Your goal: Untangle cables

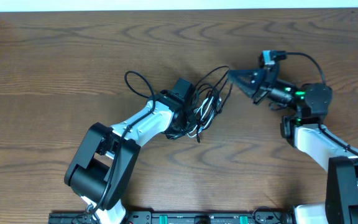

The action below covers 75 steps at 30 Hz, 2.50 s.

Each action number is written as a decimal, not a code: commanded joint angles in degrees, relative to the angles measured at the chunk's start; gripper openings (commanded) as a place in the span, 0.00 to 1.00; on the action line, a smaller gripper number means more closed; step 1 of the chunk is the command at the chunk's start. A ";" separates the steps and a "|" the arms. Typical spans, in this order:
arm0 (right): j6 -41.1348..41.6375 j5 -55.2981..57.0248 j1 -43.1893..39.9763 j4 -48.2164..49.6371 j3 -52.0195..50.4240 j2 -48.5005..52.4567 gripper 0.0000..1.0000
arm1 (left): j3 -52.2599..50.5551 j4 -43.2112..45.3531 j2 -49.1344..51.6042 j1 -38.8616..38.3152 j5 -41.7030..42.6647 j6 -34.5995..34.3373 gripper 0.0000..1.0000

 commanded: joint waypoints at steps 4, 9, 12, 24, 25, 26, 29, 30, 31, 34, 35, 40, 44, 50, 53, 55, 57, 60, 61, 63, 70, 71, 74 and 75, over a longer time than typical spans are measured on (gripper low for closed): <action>6.93 11.96 -5.38 0.00 1.18 -0.68 0.01 | -1.44 -1.51 1.68 0.46 -4.68 1.16 0.07; -9.44 15.37 -8.81 -9.94 1.18 -0.68 0.01 | -1.44 -1.51 1.68 0.46 -4.70 1.18 0.07; -27.67 15.30 -9.84 -21.27 1.18 -0.68 0.01 | -1.44 -1.53 1.68 0.46 -4.68 1.18 0.07; -61.11 24.72 -11.80 -54.07 1.18 -0.68 0.01 | -1.40 -1.53 1.66 0.48 -4.61 3.32 0.08; -61.22 24.24 -11.96 -54.51 1.18 -0.70 0.01 | -1.29 -1.64 1.49 0.59 -4.55 4.70 0.07; -61.24 23.37 -12.20 -55.08 1.18 -0.70 0.01 | -1.01 -2.21 1.03 0.85 -4.52 6.60 0.07; -62.90 21.38 -12.33 -57.18 1.20 -0.70 0.01 | 0.98 -5.03 -1.97 1.97 -4.68 9.64 0.08; -64.06 21.14 -12.26 -58.82 1.20 -0.70 0.01 | 1.79 -5.90 -3.61 2.47 -4.66 9.77 0.07; -64.89 21.14 -12.26 -60.28 1.18 -0.70 0.02 | 2.29 -6.23 -5.05 2.73 -4.63 9.75 0.07; -67.98 21.33 -12.17 -65.68 1.18 -0.70 0.01 | 2.91 -6.05 -10.75 2.86 -4.66 9.44 0.08; -69.00 21.33 -12.17 -67.28 1.18 -0.70 0.01 | 2.91 -6.08 -11.98 2.80 -4.66 8.94 0.08; -74.64 21.35 -12.17 -76.78 1.18 -0.70 0.01 | 2.91 -7.52 -16.39 2.64 -3.54 7.30 0.33; -80.06 21.38 -12.17 -82.53 1.18 -0.70 0.01 | 2.49 -8.09 -15.50 1.79 -0.42 7.15 0.42; -85.20 24.65 -12.17 -93.11 1.03 -0.68 0.01 | 2.23 -8.09 -12.70 -3.56 -0.33 4.66 0.44; -85.20 27.63 -12.17 -97.74 1.03 -0.70 0.01 | 2.19 -8.09 -10.51 -6.27 -0.96 0.94 0.44; -85.20 27.82 -12.15 -100.43 1.01 -0.70 0.01 | 2.12 -8.07 -8.50 -8.09 -2.82 -2.71 0.44; -85.20 27.82 -12.15 -102.79 1.01 -0.70 0.01 | 2.12 -7.98 -6.27 -9.64 -4.17 -5.66 0.44; -85.18 27.82 -11.89 -105.02 0.94 -0.70 0.01 | 2.12 -6.29 -2.93 -11.26 -4.92 -6.64 0.44; -85.18 27.80 -11.63 -105.50 0.92 -0.68 0.01 | 2.12 -5.62 -1.81 -11.50 -5.11 -6.67 0.44; -85.20 27.82 -11.17 -106.31 0.90 -0.70 0.01 | 2.12 -4.35 -0.02 -11.61 -5.31 -6.64 0.44; -94.38 32.63 -10.93 -106.75 0.90 -0.68 0.01 | 2.12 -3.10 3.21 -11.43 -12.17 -6.56 0.08; -94.33 34.77 -10.95 -106.95 0.92 -0.68 0.01 | 2.12 -3.30 3.28 -11.43 -13.44 -6.51 0.08; -93.44 42.60 -11.50 -108.24 1.07 -0.76 0.01 | 2.12 -4.00 3.28 -11.34 -17.05 -5.68 0.08; -92.76 44.70 -11.82 -109.13 1.36 -0.79 0.01 | 2.12 -4.59 3.28 -11.23 -18.14 -5.64 0.08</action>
